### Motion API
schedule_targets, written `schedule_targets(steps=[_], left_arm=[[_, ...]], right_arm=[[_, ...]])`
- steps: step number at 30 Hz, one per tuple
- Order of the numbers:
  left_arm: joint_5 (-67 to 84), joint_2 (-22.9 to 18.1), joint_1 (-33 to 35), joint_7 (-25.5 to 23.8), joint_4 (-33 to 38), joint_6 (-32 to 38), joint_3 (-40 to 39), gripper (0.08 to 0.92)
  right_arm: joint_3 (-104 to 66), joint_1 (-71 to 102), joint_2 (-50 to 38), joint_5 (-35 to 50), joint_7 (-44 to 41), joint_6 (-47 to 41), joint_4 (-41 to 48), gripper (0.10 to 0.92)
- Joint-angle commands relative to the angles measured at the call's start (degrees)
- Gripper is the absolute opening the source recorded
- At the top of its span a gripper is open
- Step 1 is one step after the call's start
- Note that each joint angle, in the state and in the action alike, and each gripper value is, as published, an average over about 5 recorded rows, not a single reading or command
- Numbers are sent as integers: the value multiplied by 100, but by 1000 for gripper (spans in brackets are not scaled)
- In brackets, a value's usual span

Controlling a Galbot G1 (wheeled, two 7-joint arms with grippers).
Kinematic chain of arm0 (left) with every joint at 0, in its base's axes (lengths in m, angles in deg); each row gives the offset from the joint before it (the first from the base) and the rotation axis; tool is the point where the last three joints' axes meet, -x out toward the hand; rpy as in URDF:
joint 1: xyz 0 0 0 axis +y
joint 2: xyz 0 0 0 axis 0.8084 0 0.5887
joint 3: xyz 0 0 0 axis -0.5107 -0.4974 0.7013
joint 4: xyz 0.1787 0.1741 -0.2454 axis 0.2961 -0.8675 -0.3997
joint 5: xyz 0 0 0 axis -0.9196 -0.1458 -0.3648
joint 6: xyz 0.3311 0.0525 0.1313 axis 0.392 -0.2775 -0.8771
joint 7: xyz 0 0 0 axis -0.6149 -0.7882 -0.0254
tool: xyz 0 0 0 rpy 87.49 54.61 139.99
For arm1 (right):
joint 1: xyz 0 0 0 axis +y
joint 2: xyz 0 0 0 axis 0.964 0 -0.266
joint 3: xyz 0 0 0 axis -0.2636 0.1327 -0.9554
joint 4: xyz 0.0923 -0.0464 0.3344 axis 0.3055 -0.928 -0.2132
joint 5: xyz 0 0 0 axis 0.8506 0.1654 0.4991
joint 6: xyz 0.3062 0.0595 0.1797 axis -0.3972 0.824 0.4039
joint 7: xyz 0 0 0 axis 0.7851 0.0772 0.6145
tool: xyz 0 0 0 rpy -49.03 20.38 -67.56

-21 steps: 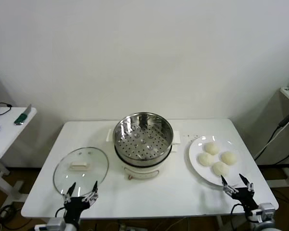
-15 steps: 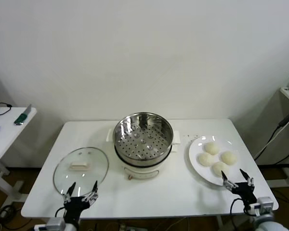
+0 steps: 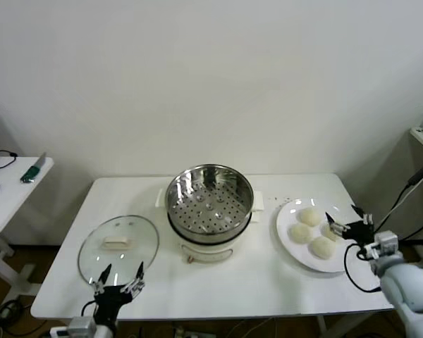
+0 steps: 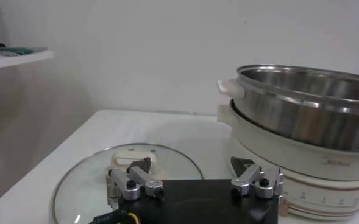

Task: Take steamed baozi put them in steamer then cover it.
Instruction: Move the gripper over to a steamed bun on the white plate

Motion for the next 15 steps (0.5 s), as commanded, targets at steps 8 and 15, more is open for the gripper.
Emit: schedule_targets(steps=[8,15], left_arm=[[-37,-25,51,5,-3,43,-41,823],[-84,-86,100,9,-42,98,-48,823]], right_arm=[[5434,-5554,-2263,-796,-3135,153,1802,823],[8869,-8459,-1865,-1405,-4875,1170,2881,823]])
